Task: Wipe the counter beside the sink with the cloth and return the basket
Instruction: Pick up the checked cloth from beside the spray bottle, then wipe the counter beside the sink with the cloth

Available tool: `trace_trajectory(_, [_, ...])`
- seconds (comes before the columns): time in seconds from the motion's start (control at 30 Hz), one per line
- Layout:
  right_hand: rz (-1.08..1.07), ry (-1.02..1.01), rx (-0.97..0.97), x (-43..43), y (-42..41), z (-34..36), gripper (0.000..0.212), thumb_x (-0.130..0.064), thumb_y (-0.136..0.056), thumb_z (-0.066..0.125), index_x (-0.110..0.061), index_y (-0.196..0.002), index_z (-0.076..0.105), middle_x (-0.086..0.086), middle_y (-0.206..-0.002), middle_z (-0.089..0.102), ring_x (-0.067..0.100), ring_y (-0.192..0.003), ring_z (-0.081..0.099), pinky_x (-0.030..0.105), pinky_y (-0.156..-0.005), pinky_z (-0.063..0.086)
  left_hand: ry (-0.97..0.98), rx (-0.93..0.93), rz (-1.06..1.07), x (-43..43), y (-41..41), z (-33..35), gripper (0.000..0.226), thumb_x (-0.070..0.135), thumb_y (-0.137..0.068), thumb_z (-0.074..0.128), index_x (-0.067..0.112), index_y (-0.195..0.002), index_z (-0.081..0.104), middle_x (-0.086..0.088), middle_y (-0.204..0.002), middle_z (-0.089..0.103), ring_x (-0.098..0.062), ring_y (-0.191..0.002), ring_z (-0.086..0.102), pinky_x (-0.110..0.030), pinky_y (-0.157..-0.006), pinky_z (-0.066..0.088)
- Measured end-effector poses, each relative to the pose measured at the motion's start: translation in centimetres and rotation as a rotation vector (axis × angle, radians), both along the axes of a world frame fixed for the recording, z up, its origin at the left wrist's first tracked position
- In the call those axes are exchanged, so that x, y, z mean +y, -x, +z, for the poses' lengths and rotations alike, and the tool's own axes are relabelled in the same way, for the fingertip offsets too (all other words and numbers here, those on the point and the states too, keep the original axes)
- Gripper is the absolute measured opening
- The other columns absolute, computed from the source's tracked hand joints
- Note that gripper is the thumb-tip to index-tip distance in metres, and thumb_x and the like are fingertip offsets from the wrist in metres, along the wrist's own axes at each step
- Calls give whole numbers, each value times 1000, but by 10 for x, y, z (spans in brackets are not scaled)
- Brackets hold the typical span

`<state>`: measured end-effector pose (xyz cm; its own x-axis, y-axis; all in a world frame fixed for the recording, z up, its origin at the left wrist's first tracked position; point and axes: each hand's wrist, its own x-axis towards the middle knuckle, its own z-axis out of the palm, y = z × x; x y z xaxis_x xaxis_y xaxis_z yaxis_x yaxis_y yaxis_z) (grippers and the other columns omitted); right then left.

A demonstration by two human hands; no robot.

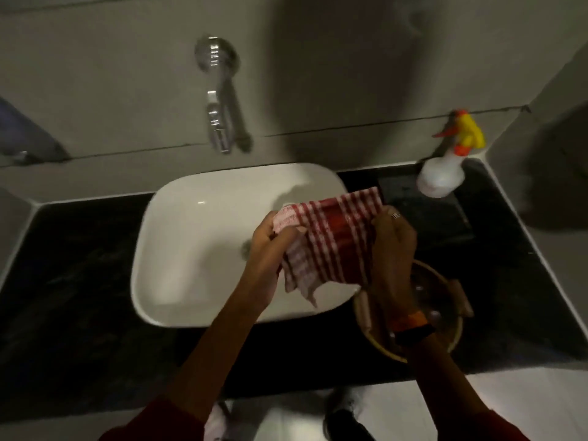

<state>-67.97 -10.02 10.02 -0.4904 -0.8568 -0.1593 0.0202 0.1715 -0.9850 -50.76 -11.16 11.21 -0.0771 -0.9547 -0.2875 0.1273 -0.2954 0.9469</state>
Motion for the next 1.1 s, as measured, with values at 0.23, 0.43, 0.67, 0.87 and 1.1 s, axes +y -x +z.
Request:
trace_trajectory(0.23, [207,-13,55,95,-242,-3,22,-10,-102,47,-3,-86,60,11,-77,64,14,-70,57,34,-64,49,13,-198,225,112,-243,-21,23,42,-91,61,41,-114,57,7,-111,72,-12,-102,72,-37,-85,60])
trace_trajectory(0.43, [373,-362,161,166,-376,-54,20,-12,-101,49,-18,-109,67,5,-101,74,18,-93,70,42,-86,57,-300,-656,147,183,-374,-101,37,40,-103,46,29,-137,44,-6,-124,65,-16,-93,61,-30,-82,45])
trace_trajectory(0.67, [284,-486,300,152,-423,-84,22,-14,-102,48,-9,-112,67,3,-95,68,32,-100,68,30,-81,45,-342,-478,-28,156,-432,-137,33,32,-101,54,15,-128,53,-13,-121,68,-27,-108,66,-45,-97,55])
trace_trajectory(0.87, [226,-613,755,126,-448,-95,58,-20,-95,60,-2,-146,42,25,-143,49,43,-130,48,52,-109,40,47,-923,57,126,-454,-156,37,24,-101,51,12,-136,53,-14,-134,57,-29,-125,55,-37,-102,46])
trace_trajectory(1.1, [94,-680,653,114,-529,-133,79,-41,-97,57,2,-154,24,26,-162,25,41,-152,23,51,-124,19,198,-1389,-276,138,-490,-193,76,55,-97,23,6,-154,29,-15,-164,26,-32,-152,23,-48,-122,12])
